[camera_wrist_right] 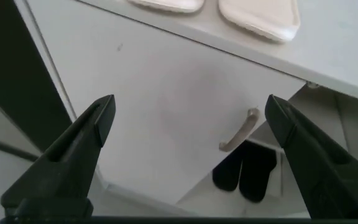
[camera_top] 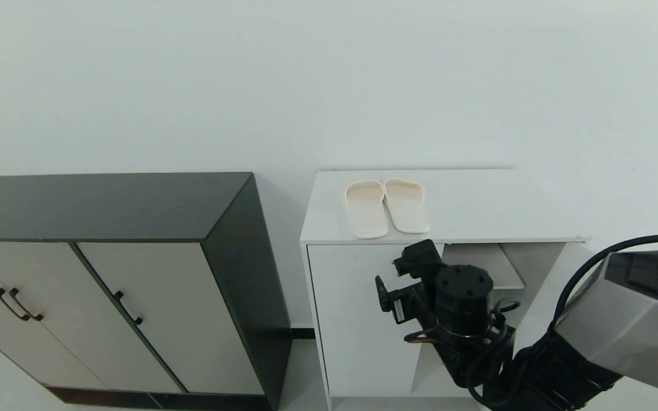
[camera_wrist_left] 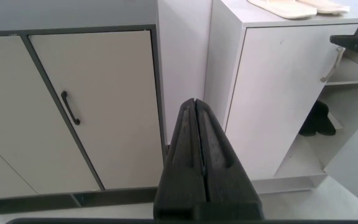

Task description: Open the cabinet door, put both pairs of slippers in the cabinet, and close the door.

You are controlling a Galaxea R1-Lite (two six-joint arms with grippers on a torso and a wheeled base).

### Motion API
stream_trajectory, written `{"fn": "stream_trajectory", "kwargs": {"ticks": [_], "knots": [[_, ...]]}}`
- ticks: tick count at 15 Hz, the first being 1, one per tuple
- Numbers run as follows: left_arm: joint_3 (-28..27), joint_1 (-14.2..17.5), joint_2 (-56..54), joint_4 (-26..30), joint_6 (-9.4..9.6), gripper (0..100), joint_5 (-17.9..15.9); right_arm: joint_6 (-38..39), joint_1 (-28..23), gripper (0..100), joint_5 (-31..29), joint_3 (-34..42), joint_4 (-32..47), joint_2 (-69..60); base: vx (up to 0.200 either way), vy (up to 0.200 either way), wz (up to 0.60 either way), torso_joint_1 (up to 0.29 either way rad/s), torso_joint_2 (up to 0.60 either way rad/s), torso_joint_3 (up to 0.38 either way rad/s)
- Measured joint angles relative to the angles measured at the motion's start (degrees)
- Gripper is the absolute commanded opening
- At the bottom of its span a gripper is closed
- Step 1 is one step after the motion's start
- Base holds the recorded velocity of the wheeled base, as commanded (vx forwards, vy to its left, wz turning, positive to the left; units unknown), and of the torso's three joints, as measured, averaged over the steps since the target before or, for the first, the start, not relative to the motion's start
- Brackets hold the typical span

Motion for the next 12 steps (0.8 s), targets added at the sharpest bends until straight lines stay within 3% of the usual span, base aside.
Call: {"fn": "stream_trajectory", "kwargs": {"ticks": [3,6,7,12], "knots": [[0.0,0.0,-0.02,0.0,-0.16,0,0.0,6.31,-0.13,100,-0.11,-9.14,19.05,-5.35,0.0,0.0,0.0,0.0,0.0,0.0],[0.0,0.0,0.0,0.0,-0.09,0,0.0,11.37,0.24,100,-3.15,-17.94,33.23,-10.03,0.0,0.0,0.0,0.0,0.0,0.0],[0.0,0.0,0.0,0.0,-0.11,0,0.0,12.34,0.44,100,-3.84,-20.0,35.21,-10.93,0.0,0.0,0.0,0.0,0.0,0.0],[0.0,0.0,0.0,0.0,-0.04,0,-0.04,12.71,0.27,100,-4.05,-21.6,35.28,-11.02,0.2,0.0,0.0,-0.003,0.0,0.004]]}}
